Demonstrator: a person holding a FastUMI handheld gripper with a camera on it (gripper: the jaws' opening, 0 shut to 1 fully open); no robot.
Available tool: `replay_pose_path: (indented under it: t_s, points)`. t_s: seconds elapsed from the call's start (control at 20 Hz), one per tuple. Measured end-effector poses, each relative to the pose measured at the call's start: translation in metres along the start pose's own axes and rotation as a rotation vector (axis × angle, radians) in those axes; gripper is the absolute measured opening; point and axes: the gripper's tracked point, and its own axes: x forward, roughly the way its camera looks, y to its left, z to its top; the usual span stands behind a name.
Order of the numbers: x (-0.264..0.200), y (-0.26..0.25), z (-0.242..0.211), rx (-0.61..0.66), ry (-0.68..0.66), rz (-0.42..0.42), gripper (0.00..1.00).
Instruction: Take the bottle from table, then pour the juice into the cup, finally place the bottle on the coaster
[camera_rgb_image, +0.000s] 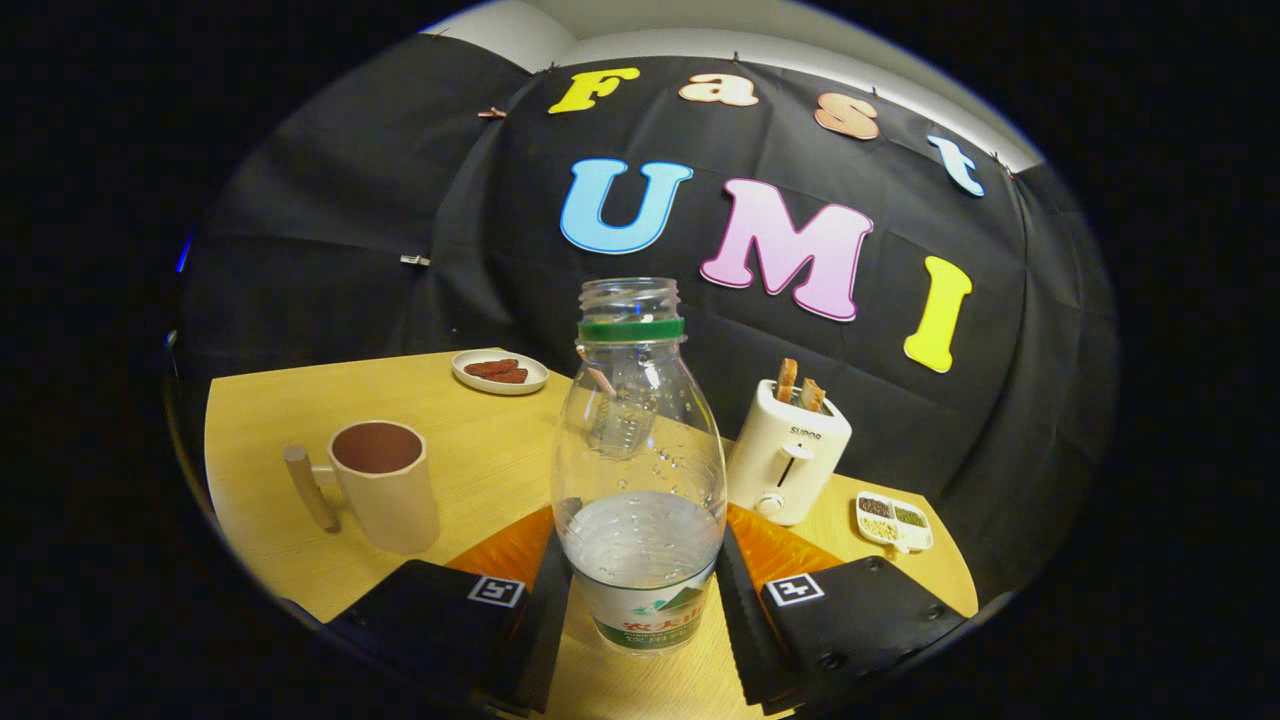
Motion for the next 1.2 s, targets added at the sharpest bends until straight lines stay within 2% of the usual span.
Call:
replay_pose_path:
  t_s: [0.3,0.55,0.9,1.05,1.2]
  points:
    - [0.016,0.032,0.014,-0.19,-0.02,0.085,0.72]
    - [0.033,0.037,0.01,-0.302,0.0,0.106,0.72]
    - [0.043,0.041,0.0,-0.534,0.003,0.145,0.72]
    - [0.047,0.052,0.005,-0.634,-0.013,0.166,0.72]
    - [0.051,0.069,0.004,-0.677,-0.032,0.196,0.72]
